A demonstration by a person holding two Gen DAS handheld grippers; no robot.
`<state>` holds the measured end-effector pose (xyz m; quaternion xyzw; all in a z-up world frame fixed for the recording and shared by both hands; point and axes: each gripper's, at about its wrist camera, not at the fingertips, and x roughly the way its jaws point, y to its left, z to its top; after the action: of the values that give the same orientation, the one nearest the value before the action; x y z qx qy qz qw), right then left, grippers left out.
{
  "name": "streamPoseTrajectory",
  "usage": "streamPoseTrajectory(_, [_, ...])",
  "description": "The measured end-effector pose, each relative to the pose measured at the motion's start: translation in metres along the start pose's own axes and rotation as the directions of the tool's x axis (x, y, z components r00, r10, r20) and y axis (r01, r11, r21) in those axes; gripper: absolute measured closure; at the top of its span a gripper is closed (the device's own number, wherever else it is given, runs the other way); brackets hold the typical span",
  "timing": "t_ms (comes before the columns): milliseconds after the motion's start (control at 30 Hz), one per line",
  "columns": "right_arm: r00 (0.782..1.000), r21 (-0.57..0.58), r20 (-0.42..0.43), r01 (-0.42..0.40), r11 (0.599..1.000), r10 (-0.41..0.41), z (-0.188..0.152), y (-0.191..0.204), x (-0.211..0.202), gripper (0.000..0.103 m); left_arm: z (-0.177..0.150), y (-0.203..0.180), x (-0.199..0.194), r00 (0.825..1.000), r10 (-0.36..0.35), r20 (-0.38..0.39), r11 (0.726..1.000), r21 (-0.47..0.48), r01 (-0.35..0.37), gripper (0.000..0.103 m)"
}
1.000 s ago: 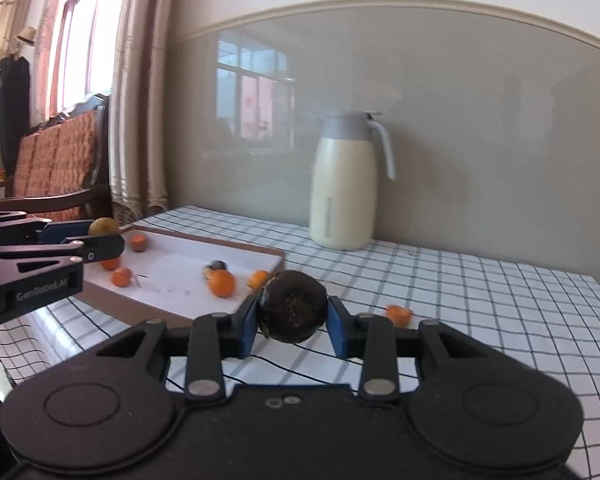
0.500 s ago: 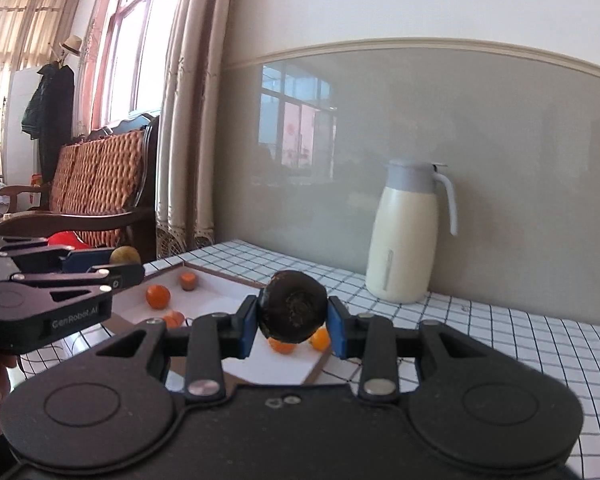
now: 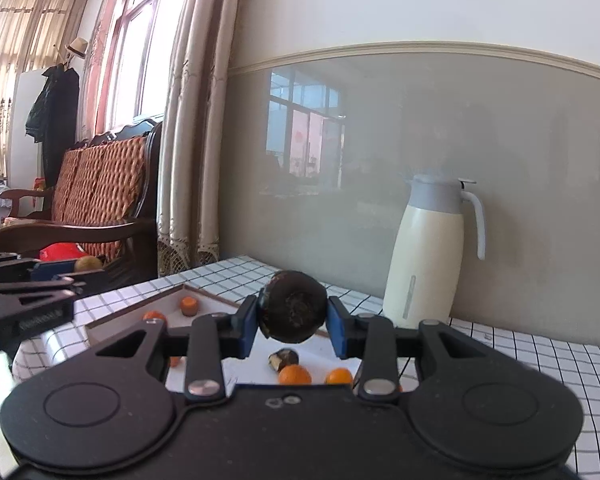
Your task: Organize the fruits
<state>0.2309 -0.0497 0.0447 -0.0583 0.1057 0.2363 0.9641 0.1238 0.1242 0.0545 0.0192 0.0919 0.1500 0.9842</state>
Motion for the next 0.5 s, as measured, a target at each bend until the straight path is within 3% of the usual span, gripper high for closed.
streamPoseTrajectory(267, [1.000, 0.003, 0.006, -0.004, 1.000, 0.004, 0.014, -0.002, 0.048, 0.075, 0.013, 0.012, 0.041, 0.999, 0.037, 0.012, 0.998, -0.054, -0.037, 0.077])
streamPoseTrajectory(500, [0.999, 0.034, -0.037, 0.002, 0.999, -0.001, 0.006, -0.012, 0.080, 0.075, 0.012, 0.012, 0.076, 0.999, 0.040, -0.005, 0.997, -0.059, -0.041, 0.077])
